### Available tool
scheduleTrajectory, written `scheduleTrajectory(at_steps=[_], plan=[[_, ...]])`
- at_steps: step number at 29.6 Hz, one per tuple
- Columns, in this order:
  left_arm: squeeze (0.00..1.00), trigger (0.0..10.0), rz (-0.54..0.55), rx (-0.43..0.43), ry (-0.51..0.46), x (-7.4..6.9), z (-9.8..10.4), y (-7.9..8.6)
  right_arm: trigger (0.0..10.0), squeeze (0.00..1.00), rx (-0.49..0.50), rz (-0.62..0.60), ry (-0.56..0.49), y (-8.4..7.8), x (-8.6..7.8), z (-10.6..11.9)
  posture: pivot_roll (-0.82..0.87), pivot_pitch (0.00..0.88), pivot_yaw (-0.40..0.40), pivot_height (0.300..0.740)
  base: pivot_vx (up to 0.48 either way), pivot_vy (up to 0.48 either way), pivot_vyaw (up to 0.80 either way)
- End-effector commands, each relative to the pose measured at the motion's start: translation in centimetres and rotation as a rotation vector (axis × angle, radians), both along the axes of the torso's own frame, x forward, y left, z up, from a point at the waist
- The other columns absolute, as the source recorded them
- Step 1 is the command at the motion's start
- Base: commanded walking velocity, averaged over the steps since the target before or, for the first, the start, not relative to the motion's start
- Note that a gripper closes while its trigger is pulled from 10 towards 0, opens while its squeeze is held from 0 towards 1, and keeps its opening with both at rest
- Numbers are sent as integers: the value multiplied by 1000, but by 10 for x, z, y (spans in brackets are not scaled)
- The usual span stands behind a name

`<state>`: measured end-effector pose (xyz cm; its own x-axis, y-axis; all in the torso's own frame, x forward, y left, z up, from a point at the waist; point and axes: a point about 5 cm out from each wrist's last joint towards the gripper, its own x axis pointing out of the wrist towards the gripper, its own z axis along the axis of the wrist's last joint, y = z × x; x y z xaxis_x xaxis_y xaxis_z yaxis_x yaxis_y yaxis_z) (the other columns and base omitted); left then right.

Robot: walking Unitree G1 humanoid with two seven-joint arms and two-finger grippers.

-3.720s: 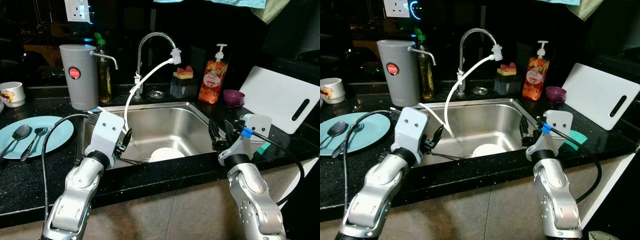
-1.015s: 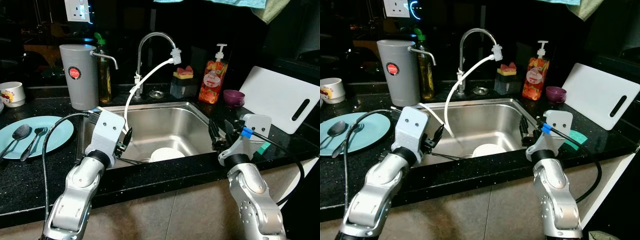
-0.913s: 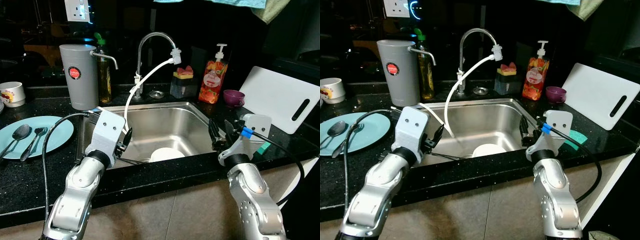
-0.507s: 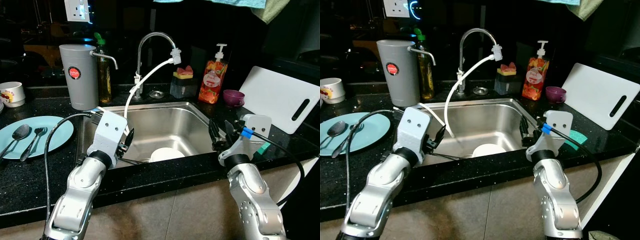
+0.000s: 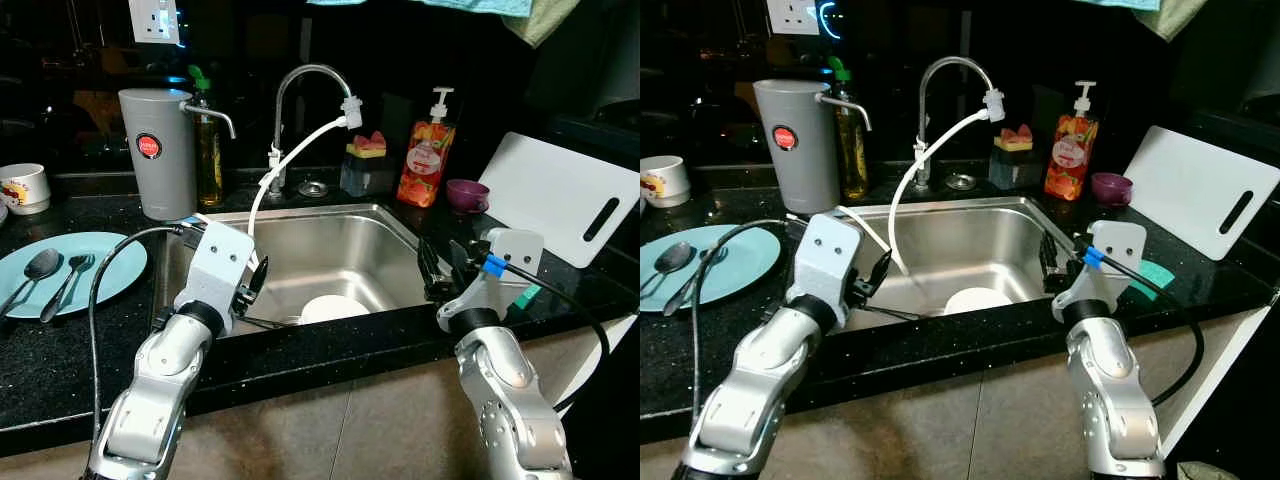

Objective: Kitchen organization

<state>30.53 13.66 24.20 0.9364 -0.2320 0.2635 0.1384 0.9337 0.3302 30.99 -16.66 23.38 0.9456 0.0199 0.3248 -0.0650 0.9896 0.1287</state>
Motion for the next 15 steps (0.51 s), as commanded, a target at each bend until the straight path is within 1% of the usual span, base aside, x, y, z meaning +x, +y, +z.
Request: scheduleTrajectory(at_steps=[1, 15], plan=[[0, 10000, -8, -1, 0, 0, 1, -2, 10000, 0, -6, -6, -7, -1, -3, 2, 170, 18, -89, 740, 0, 0, 0], [0, 10000, -9, -17, -7, -1, 1, -3, 10000, 0, -10, -1, -6, -1, -2, 2, 167, 18, -103, 740, 0, 0, 0]])
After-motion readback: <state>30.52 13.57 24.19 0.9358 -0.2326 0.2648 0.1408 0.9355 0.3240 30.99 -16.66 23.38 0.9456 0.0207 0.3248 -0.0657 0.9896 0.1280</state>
